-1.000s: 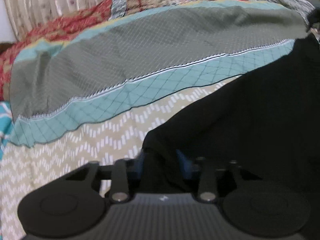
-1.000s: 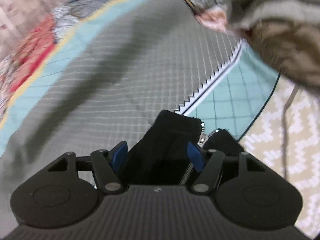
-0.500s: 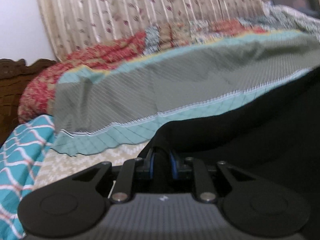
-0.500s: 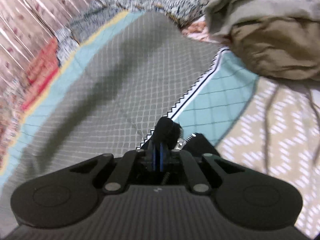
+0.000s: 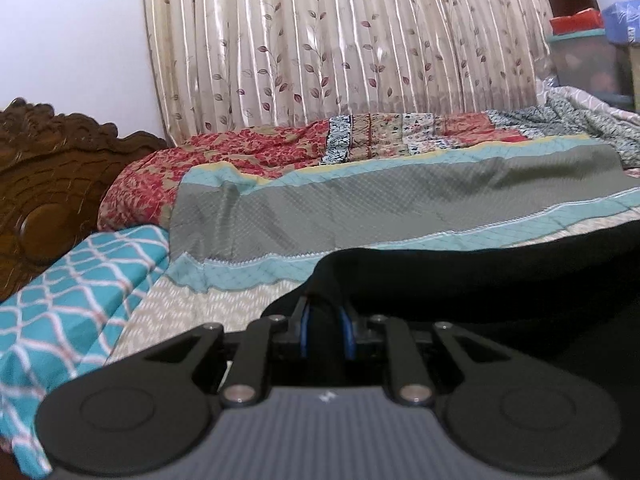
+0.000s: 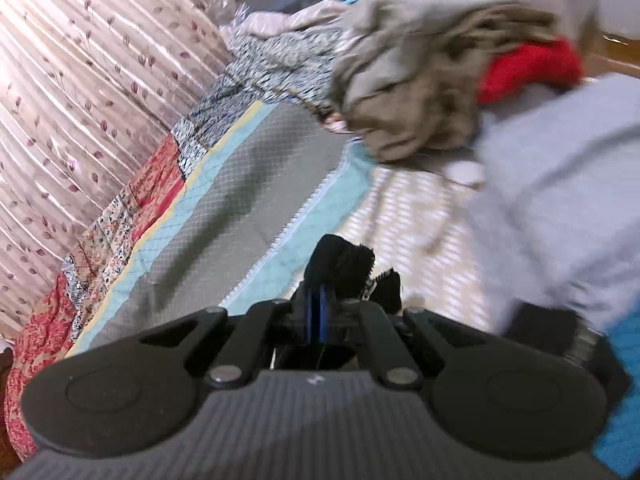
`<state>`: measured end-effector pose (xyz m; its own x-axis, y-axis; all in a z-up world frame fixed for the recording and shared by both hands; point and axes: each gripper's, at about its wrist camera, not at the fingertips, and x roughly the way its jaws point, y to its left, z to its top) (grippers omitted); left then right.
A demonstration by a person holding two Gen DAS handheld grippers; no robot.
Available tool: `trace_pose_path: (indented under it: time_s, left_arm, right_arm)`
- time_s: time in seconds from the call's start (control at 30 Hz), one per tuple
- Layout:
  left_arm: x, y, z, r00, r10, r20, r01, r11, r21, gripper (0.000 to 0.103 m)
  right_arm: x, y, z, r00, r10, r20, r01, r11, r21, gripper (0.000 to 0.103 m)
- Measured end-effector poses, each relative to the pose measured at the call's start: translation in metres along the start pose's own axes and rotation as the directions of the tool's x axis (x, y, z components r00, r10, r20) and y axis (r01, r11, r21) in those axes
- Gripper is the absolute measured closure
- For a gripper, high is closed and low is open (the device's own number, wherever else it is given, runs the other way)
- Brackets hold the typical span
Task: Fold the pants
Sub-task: 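Grasp the pants waistband with the left gripper while the right gripper grasps a leg hem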
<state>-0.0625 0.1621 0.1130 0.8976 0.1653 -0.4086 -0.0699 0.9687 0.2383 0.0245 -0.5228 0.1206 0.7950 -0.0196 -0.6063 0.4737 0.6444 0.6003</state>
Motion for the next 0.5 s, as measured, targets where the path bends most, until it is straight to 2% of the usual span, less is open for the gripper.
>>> trace_pose_path:
  time_s: [0.13, 0.27, 0.4, 0.5]
  left_arm:
    - [-0.036, -0.002, -0.02, 1.0, -0.023, 0.003, 0.023, 1.0, -0.003, 0.088]
    - [-0.063, -0.006, -0.044, 0.998, -0.044, -0.034, 0.043, 0.999, -0.024, 0.088]
    - [-0.073, -0.012, -0.068, 0.994, -0.062, -0.09, 0.058, 0.998, -0.04, 0.088]
    - [-0.072, -0.023, -0.086, 0.986, -0.079, -0.148, 0.079, 0.997, -0.004, 0.087]
  right_arm:
    - [-0.036, -0.043, -0.02, 1.0, -0.009, 0.006, 0.009, 0.999, 0.048, 0.097]
    - [-0.059, -0.09, -0.042, 1.0, -0.021, -0.016, 0.023, 0.989, 0.149, 0.097]
    - [-0.065, -0.121, -0.059, 0.998, -0.05, -0.035, 0.056, 0.977, 0.208, 0.097]
    - [-0.057, -0.132, -0.067, 0.993, -0.106, -0.044, 0.113, 0.976, 0.187, 0.097]
